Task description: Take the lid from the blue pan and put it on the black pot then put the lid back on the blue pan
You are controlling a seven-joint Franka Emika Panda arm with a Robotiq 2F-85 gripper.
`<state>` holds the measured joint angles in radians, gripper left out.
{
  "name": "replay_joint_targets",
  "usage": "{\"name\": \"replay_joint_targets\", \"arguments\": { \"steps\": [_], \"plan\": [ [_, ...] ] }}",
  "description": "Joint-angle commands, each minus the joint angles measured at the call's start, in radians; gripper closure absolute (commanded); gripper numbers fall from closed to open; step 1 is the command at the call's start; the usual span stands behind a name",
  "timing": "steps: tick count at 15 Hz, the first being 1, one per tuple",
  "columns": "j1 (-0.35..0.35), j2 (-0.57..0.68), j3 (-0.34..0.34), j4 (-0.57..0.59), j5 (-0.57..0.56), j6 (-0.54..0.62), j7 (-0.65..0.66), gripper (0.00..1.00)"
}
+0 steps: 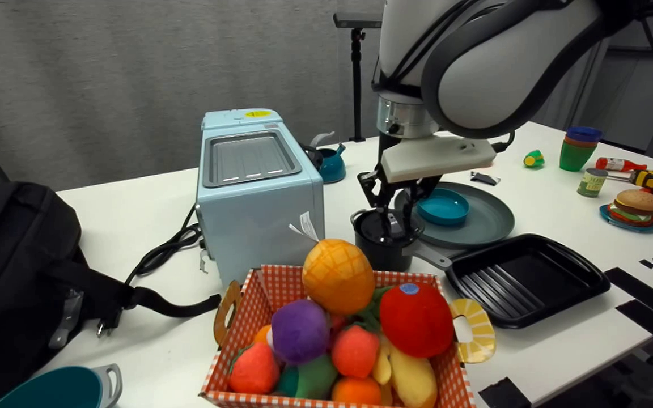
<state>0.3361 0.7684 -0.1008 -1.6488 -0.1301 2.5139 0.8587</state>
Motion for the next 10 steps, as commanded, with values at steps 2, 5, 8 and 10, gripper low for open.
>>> {"name": "replay_joint_targets", "arguments": {
  "steps": [2,5,8,10],
  "plan": [
    [0.011,0.016,-0.020,0.031,-0.016,-0.019,-0.004,0.16],
    [0.008,0.011,-0.025,0.027,-0.016,-0.016,-0.005,0.00],
    [0.002,0.001,-0.031,0.020,-0.014,-0.015,-0.007,0.00],
    [-0.002,-0.008,-0.037,0.014,-0.014,-0.012,-0.009,0.00]
  ]
}}
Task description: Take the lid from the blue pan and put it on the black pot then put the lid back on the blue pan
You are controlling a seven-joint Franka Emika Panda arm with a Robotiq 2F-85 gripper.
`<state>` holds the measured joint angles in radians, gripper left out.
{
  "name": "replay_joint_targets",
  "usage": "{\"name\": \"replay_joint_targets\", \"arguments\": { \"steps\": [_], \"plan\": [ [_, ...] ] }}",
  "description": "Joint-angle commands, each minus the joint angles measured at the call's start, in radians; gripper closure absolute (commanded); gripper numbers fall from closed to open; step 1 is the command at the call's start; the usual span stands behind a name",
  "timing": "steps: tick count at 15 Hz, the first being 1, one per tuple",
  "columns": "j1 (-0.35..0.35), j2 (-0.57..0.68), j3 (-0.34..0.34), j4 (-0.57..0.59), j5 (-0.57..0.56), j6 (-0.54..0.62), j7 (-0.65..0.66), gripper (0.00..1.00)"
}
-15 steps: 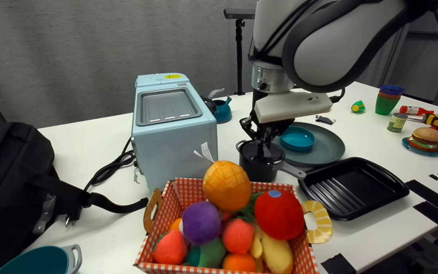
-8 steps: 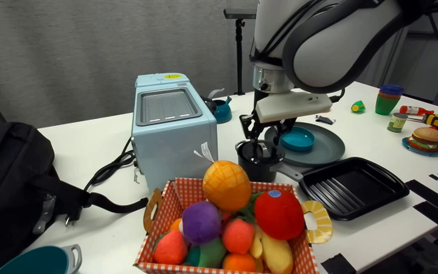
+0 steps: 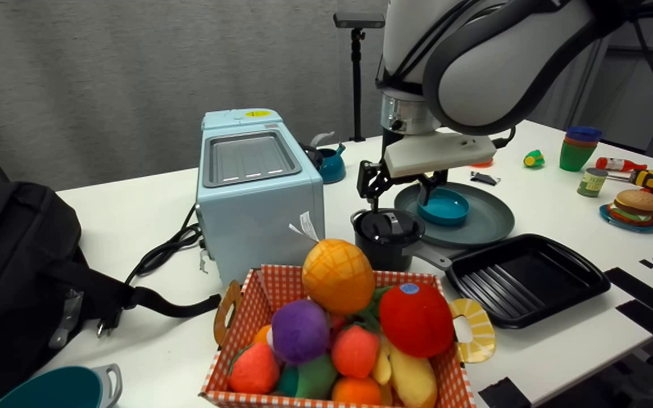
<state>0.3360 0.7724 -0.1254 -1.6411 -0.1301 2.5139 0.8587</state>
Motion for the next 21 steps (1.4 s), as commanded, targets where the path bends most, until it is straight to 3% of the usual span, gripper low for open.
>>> {"name": "replay_joint_targets", "arguments": {
  "steps": [1,21],
  "plan": [
    [-0.004,-0.015,-0.014,0.005,-0.012,-0.011,-0.010,0.00],
    [-0.037,-0.050,0.028,-0.022,0.020,0.000,-0.084,0.00]
  ]
}}
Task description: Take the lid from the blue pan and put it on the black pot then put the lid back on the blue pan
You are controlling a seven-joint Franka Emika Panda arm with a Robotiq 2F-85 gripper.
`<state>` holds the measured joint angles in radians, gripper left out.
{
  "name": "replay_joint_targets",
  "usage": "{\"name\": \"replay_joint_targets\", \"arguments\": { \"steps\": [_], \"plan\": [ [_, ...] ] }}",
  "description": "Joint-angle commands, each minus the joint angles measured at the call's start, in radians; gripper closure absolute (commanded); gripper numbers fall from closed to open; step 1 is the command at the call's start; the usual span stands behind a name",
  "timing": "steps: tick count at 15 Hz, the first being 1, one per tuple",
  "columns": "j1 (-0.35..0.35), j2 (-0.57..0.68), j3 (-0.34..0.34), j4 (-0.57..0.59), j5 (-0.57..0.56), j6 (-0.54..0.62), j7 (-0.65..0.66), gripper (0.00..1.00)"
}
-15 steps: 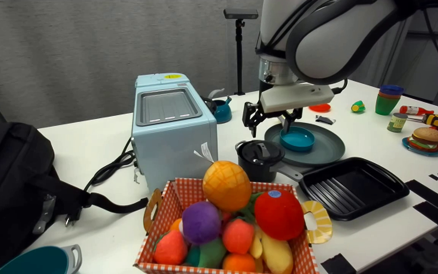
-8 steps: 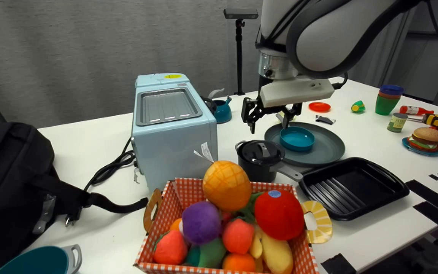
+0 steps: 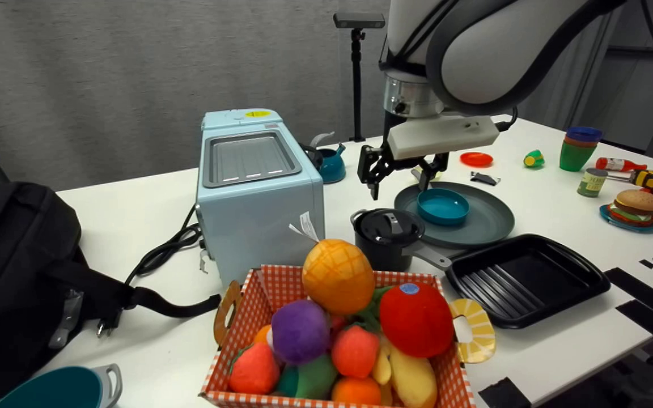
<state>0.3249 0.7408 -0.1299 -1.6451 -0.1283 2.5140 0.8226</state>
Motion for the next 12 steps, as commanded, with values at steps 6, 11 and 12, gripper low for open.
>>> {"name": "replay_joint_targets", "arguments": {
  "steps": [6,11,12],
  "plan": [
    [-0.027,-0.003,0.057,-0.026,0.034,0.003,-0.067,0.00],
    [-0.024,0.013,0.058,-0.025,0.035,0.008,-0.071,0.00],
    [-0.022,0.015,0.058,-0.026,0.034,0.009,-0.070,0.01]
  ]
}}
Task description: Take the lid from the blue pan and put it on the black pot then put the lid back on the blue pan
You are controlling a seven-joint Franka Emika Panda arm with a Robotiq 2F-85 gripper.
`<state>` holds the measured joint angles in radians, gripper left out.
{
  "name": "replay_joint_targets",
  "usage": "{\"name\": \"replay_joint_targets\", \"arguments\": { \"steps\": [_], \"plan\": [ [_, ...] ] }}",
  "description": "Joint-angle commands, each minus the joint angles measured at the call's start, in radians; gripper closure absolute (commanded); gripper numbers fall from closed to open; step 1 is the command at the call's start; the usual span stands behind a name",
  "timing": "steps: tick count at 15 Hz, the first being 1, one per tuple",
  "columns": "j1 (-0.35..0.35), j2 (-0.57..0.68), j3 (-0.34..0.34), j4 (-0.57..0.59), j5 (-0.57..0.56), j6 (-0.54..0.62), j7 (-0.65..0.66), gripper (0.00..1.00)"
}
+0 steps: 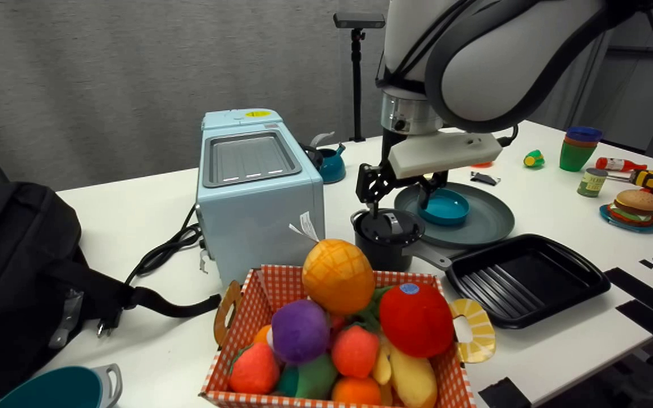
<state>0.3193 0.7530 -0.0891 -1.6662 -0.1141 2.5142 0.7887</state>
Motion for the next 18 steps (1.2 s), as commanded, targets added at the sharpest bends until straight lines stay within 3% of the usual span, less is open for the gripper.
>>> {"name": "replay_joint_targets", "arguments": {
  "steps": [1,2,3,5,14,18],
  "plan": [
    [-0.015,0.006,0.017,-0.007,0.019,0.010,-0.035,0.04],
    [-0.014,0.009,0.017,-0.008,0.018,0.011,-0.035,0.04],
    [-0.012,0.014,0.016,-0.006,0.016,0.011,-0.033,0.26],
    [-0.011,0.023,0.015,-0.003,0.016,0.010,-0.034,0.32],
    [-0.014,0.024,0.010,0.009,0.015,0.009,-0.038,0.99],
    [-0.018,0.000,-0.008,-0.012,0.007,0.025,-0.031,0.96]
  ]
}}
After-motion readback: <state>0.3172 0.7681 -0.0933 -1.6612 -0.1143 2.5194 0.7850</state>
